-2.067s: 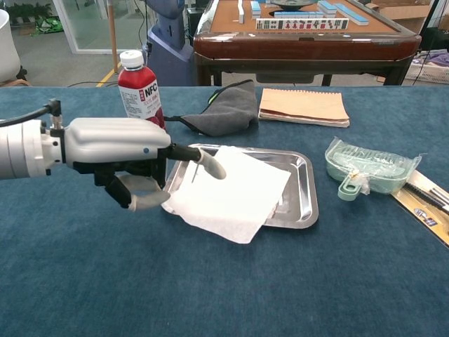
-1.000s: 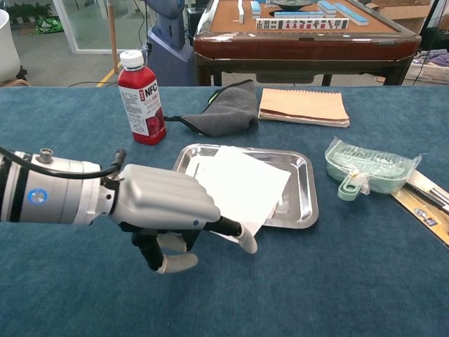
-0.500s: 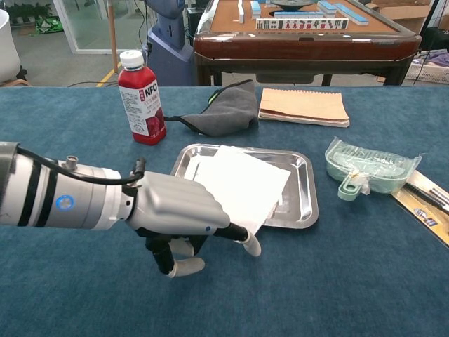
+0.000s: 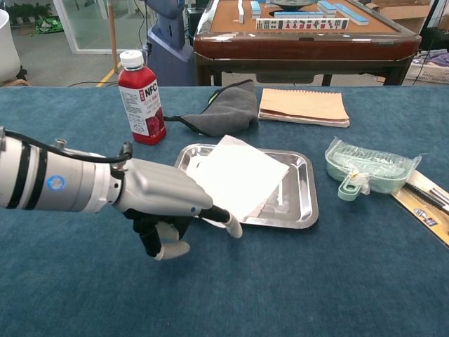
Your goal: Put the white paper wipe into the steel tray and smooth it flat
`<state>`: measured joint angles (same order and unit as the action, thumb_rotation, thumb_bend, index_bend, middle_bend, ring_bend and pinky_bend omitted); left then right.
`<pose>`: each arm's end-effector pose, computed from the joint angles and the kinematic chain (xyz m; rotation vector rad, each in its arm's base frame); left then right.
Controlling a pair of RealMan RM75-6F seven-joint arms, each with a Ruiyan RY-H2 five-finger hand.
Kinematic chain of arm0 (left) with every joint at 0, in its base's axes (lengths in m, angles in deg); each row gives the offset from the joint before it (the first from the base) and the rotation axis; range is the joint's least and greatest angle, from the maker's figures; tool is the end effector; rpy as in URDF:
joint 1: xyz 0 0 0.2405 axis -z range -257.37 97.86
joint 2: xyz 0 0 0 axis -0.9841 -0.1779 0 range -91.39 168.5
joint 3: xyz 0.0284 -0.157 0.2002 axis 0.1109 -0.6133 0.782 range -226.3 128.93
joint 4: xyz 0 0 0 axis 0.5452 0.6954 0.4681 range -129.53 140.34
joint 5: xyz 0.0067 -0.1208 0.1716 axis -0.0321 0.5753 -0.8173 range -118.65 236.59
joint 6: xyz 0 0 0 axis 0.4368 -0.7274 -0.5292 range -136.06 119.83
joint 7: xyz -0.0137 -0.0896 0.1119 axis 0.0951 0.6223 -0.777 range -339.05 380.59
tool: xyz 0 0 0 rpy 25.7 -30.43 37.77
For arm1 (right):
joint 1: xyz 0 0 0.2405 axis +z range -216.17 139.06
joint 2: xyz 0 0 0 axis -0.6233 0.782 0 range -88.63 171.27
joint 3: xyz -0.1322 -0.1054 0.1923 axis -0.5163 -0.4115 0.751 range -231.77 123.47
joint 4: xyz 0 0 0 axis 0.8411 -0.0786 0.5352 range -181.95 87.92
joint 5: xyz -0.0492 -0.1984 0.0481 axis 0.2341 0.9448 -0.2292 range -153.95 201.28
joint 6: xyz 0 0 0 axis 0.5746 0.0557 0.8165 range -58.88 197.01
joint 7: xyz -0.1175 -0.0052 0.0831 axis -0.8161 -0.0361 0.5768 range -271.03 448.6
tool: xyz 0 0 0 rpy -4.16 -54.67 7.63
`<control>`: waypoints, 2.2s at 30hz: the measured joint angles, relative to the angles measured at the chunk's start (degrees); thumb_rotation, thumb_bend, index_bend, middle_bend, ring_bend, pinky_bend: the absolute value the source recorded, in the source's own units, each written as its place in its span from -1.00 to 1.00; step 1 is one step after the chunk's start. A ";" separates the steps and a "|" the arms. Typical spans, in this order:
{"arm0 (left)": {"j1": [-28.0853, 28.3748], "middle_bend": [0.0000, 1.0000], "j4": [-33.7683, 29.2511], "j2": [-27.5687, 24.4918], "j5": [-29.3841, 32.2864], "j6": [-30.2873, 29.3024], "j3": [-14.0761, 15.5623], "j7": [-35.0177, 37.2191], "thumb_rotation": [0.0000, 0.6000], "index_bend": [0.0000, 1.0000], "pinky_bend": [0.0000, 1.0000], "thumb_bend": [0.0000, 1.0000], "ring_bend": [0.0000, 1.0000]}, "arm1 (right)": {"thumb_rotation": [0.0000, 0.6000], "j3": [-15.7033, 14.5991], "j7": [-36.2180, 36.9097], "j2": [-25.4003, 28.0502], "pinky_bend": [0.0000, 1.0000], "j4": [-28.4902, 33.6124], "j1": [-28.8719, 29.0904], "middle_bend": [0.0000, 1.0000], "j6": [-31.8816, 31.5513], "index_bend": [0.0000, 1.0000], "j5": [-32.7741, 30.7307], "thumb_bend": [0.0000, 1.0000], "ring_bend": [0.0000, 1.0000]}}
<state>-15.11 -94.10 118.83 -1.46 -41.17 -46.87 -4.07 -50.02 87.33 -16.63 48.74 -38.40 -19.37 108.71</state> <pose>-0.0731 0.2892 -0.0487 -2.6228 -0.7046 -0.5724 -0.3167 -0.1593 0.1993 1.3081 -0.8397 0.8349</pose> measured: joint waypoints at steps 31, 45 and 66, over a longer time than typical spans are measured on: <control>2.30 1.00 1.72 -6.27 13.51 -2.75 4.10 -1.37 1.00 -0.75 1.00 0.04 1.00 | 1.00 0.10 -0.95 0.07 -0.31 1.25 0.41 -0.23 -0.17 -0.45 0.89 -0.86 -0.43; 3.23 1.00 0.22 -11.70 17.12 0.54 1.62 5.83 1.00 -0.58 1.00 0.03 1.00 | 1.00 0.10 -0.44 0.10 -0.31 0.99 0.33 -0.23 -0.31 -0.45 0.87 -0.86 -0.43; 5.05 1.00 3.72 -3.98 20.30 -5.83 -1.19 1.62 1.00 -0.68 1.00 0.03 1.00 | 1.00 -0.06 0.47 -0.14 -0.31 0.18 0.13 -0.23 -0.37 -0.45 0.86 -0.86 -0.43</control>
<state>-10.06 -90.38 114.85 18.84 -47.00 -48.07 -2.45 -50.08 87.80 -16.76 48.92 -38.28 -19.74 109.58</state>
